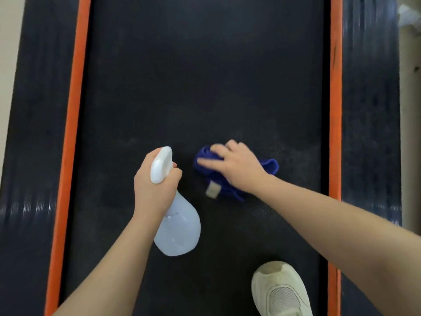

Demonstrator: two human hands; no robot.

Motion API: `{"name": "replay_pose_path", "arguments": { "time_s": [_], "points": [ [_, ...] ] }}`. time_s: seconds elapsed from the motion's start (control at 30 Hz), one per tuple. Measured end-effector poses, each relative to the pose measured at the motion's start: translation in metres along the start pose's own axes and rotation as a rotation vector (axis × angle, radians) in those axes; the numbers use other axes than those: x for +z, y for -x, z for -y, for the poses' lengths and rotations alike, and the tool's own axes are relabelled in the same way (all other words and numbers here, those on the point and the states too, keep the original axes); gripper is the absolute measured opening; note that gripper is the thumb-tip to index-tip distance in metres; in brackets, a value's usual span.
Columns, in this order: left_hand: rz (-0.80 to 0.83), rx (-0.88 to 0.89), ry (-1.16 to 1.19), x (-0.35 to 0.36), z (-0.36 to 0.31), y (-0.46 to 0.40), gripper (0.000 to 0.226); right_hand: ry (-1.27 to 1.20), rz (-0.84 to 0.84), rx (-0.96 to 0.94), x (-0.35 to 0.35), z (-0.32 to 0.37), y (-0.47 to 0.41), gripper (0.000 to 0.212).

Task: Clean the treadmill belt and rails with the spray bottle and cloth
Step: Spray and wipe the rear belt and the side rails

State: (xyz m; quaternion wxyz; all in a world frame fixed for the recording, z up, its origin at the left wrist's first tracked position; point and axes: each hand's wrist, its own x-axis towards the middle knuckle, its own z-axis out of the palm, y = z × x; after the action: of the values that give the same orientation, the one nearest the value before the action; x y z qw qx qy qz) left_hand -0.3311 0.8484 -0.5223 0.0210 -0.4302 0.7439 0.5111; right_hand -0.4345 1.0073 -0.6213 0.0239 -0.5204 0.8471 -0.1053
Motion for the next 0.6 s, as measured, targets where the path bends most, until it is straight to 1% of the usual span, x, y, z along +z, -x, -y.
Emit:
{"name": "replay_pose_path", "arguments": {
  "time_s": [0.07,0.1,0.13,0.17,0.23,0.27,0.3,0.33,0.37,0.4,0.43,0.5,0.53,0.57,0.6],
  "points": [
    [0.01,-0.022,0.002,0.0,0.005,0.004,0.04,-0.013,-0.045,0.267,-0.004,-0.003,-0.026,0.051],
    [0.019,-0.043,0.01,0.001,0.008,0.007,0.042,-0.036,-0.061,0.341,-0.003,0.005,-0.031,0.054],
    [0.023,-0.071,0.024,0.002,0.01,0.01,0.042,-0.066,-0.047,0.342,-0.003,0.016,-0.027,0.054],
    [0.022,-0.088,0.034,0.002,0.011,0.013,0.042,-0.094,-0.009,0.264,-0.001,0.028,-0.016,0.055],
    [0.021,-0.076,0.03,-0.001,0.012,0.015,0.041,-0.117,0.095,-0.036,-0.002,0.047,0.015,0.061],
    [0.015,-0.076,0.02,-0.002,0.014,0.014,0.041,-0.124,0.175,-0.17,-0.003,0.047,0.024,0.063],
    [0.009,-0.077,0.012,-0.003,0.016,0.013,0.04,-0.122,0.2,-0.267,-0.002,0.041,0.026,0.062],
    [0.007,-0.07,0.011,-0.003,0.018,0.012,0.04,-0.086,0.187,-0.316,0.0,0.032,0.02,0.055],
    [0.006,-0.065,0.016,-0.003,0.019,0.01,0.039,-0.038,0.15,-0.289,0.004,0.024,0.011,0.048],
    [0.005,-0.069,0.023,-0.001,0.021,0.008,0.039,-0.013,0.098,-0.186,0.006,0.015,-0.002,0.044],
    [0.003,-0.077,0.029,0.0,0.023,0.007,0.039,-0.011,0.054,-0.042,0.005,0.008,-0.014,0.045],
    [0.005,-0.085,0.025,0.004,0.023,0.007,0.04,0.011,0.063,0.214,0.0,0.004,-0.028,0.054],
    [0.015,-0.085,0.018,0.005,0.022,0.008,0.041,0.036,0.098,0.26,0.0,0.006,-0.024,0.058],
    [0.031,-0.087,0.013,0.006,0.019,0.01,0.042,0.037,0.126,0.244,-0.002,0.011,-0.014,0.061],
    [0.051,-0.083,0.011,0.006,0.017,0.012,0.042,0.02,0.132,0.178,-0.005,0.015,0.001,0.063]
  ]
}}
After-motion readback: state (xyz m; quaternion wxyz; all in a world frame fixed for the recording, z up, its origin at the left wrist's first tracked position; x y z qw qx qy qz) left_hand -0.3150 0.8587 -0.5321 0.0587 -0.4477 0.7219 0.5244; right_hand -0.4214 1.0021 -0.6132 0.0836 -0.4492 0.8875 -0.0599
